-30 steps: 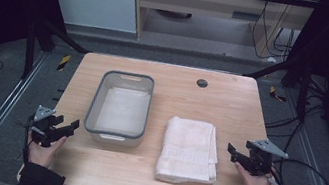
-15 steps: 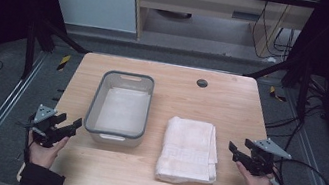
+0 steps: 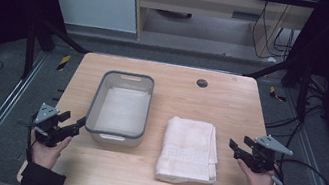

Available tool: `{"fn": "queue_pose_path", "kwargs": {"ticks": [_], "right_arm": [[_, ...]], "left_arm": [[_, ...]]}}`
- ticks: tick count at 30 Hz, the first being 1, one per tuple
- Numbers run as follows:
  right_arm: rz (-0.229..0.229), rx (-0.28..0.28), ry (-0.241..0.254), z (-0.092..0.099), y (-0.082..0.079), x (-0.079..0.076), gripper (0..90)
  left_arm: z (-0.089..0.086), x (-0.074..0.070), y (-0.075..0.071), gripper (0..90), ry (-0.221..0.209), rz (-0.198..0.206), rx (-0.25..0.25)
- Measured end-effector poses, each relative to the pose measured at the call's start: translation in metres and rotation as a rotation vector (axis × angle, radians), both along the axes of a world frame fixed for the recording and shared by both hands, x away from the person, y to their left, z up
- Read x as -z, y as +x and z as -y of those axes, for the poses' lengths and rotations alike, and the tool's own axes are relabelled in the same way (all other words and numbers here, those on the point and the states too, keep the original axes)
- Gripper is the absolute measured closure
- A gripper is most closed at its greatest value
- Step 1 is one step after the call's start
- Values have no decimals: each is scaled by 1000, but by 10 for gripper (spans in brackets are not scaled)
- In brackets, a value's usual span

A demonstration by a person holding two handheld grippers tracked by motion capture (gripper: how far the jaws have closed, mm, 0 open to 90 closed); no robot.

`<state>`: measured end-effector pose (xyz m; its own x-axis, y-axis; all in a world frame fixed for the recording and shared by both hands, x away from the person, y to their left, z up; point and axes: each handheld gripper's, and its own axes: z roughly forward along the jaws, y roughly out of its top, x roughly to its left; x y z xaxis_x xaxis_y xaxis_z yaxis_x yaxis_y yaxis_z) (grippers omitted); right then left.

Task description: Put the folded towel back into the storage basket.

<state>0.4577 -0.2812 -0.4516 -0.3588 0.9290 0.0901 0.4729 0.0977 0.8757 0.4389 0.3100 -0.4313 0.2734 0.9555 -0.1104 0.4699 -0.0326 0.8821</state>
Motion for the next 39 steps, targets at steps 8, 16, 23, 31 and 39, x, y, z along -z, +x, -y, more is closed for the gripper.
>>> {"fn": "queue_pose_path", "kwargs": {"ticks": [8,16,23,31,39], "right_arm": [[15,-14,5,-1,4,-7,418],[39,-26,21,3,9,-17,421],[56,-40,28,1,13,-25,408],[69,-52,42,-3,17,-33,411],[86,-57,60,-7,19,-41,420]], "left_arm": [[2,-8,1,353,-17,19,10],[6,-14,4,354,-12,28,22],[19,-22,8,352,-6,43,47],[38,-29,11,352,3,56,86],[55,-33,13,352,10,66,117]]}}
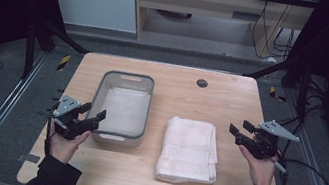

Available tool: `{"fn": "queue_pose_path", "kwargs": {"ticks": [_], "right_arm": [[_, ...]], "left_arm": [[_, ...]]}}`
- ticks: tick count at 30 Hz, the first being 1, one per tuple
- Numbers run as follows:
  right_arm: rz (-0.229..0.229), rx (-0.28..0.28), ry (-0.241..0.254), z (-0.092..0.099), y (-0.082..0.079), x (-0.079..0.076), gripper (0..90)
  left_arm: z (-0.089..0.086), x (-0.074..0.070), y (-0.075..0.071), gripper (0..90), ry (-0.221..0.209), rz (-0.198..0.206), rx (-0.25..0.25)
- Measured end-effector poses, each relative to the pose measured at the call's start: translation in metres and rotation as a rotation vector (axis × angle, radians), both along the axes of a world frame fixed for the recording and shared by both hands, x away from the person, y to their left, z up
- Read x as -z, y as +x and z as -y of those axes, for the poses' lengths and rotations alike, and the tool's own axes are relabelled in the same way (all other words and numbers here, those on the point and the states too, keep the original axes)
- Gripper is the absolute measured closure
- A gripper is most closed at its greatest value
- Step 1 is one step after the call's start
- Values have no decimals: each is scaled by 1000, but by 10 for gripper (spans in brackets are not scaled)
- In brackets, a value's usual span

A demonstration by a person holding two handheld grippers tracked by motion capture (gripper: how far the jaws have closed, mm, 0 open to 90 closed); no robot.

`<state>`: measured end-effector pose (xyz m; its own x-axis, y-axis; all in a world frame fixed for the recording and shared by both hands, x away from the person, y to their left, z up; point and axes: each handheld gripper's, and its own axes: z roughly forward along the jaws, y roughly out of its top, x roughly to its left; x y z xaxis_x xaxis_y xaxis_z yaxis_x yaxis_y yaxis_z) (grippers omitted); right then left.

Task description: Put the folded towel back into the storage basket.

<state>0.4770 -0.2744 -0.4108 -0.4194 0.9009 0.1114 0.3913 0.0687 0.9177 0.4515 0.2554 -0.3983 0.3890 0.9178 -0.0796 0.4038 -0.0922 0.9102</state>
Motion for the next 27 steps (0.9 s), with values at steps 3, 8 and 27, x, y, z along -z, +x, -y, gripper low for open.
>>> {"fn": "queue_pose_path", "kwargs": {"ticks": [3,8,27], "right_arm": [[3,-6,10,-2,1,-1,422],[6,-25,11,-9,5,-5,426],[21,-53,26,-18,14,-14,431]], "left_arm": [[6,0,1,352,-2,-2,12],[20,-2,2,352,-1,2,38],[72,-2,2,352,10,-1,137]]}}
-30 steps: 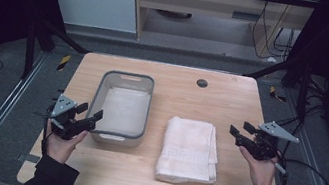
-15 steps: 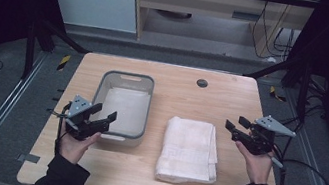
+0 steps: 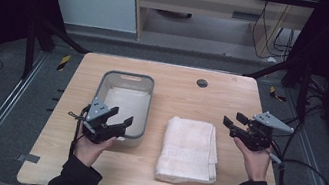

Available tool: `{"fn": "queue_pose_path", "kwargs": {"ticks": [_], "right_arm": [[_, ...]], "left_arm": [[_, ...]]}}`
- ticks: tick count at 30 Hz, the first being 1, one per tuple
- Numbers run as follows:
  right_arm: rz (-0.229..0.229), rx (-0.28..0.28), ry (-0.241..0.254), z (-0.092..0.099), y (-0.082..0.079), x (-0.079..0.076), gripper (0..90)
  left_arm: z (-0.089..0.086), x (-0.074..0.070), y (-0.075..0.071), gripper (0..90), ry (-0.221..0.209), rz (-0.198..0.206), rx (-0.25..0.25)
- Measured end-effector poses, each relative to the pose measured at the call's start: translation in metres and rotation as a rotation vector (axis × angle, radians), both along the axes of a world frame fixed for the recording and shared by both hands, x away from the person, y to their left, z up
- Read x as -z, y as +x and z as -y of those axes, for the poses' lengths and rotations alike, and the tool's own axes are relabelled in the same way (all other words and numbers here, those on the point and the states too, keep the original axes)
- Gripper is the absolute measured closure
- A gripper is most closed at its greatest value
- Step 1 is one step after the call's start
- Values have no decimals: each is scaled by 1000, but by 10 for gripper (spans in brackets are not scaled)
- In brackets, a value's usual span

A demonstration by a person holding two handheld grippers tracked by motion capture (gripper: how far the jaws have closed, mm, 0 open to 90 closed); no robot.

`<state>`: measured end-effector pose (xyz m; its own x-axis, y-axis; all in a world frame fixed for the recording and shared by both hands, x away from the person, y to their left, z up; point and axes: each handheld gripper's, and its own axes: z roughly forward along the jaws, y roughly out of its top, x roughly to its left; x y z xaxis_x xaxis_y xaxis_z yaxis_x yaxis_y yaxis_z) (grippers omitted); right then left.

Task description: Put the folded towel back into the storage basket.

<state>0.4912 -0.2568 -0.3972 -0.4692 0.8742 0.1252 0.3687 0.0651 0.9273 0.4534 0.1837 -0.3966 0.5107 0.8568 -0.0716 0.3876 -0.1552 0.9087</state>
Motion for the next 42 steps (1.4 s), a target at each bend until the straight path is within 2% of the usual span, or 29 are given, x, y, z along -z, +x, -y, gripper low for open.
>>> {"fn": "queue_pose_path", "kwargs": {"ticks": [1,9,17,21,29,35,42], "right_arm": [[-3,-4,1,-1,1,1,433],[-21,-17,-18,-6,6,6,435],[-44,-26,-33,-11,12,13,428],[-49,-33,-36,-14,13,15,421],[-73,-40,-52,-17,16,20,397],[-105,-45,-91,-22,18,29,369],[-132,-51,-92,-25,20,37,357]], "left_arm": [[7,1,0,352,1,-1,14],[28,5,-2,351,5,-14,57],[48,16,-7,350,42,-36,106],[54,20,-9,351,51,-39,119],[61,23,-14,359,41,-49,137],[72,32,-18,363,70,-72,166],[79,39,-21,364,87,-93,184]]}}
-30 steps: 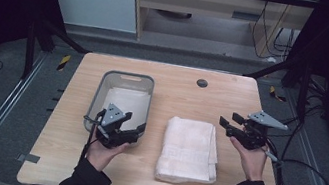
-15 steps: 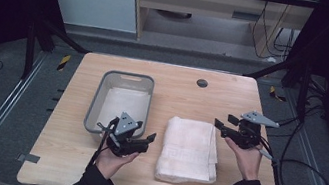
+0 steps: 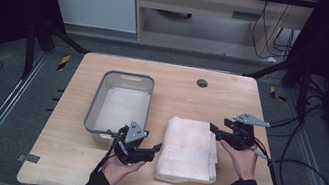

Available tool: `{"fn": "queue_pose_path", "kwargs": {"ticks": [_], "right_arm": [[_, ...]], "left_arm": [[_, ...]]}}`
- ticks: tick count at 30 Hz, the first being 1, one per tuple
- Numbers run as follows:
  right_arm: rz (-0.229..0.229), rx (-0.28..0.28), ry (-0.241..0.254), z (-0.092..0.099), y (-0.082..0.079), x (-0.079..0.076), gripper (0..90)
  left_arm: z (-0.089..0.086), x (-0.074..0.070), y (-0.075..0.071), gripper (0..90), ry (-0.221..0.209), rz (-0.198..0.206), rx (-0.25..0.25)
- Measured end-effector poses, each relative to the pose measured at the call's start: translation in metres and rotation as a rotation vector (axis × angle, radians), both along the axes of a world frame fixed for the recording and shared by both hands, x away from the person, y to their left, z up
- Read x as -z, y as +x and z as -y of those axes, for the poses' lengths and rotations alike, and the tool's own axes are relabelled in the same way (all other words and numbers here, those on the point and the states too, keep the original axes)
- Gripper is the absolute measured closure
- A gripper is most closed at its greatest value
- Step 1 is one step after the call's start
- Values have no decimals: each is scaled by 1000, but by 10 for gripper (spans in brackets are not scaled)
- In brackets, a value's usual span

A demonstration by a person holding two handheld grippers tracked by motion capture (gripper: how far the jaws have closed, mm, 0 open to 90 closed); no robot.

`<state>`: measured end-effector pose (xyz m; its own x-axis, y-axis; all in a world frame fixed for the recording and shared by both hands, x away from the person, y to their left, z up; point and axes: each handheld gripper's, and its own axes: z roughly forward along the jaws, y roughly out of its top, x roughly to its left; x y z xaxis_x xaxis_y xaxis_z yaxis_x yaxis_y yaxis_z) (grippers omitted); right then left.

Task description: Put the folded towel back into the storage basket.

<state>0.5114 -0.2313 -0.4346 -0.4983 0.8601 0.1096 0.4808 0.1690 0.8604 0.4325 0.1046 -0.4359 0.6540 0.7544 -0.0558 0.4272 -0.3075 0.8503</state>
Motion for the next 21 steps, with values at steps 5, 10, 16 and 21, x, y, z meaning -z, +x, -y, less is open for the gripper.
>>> {"fn": "queue_pose_path", "kwargs": {"ticks": [5,10,16,21], "right_arm": [[-18,-2,-9,-1,2,8,355],[-37,-18,-43,-4,4,15,366],[-62,-24,-49,-6,6,22,349],[-86,-30,-63,-10,8,29,343]], "left_arm": [[7,6,-2,362,18,-13,15],[10,10,-2,361,29,-29,21],[15,16,-3,363,50,-42,27],[22,25,-3,357,78,-61,28]]}}
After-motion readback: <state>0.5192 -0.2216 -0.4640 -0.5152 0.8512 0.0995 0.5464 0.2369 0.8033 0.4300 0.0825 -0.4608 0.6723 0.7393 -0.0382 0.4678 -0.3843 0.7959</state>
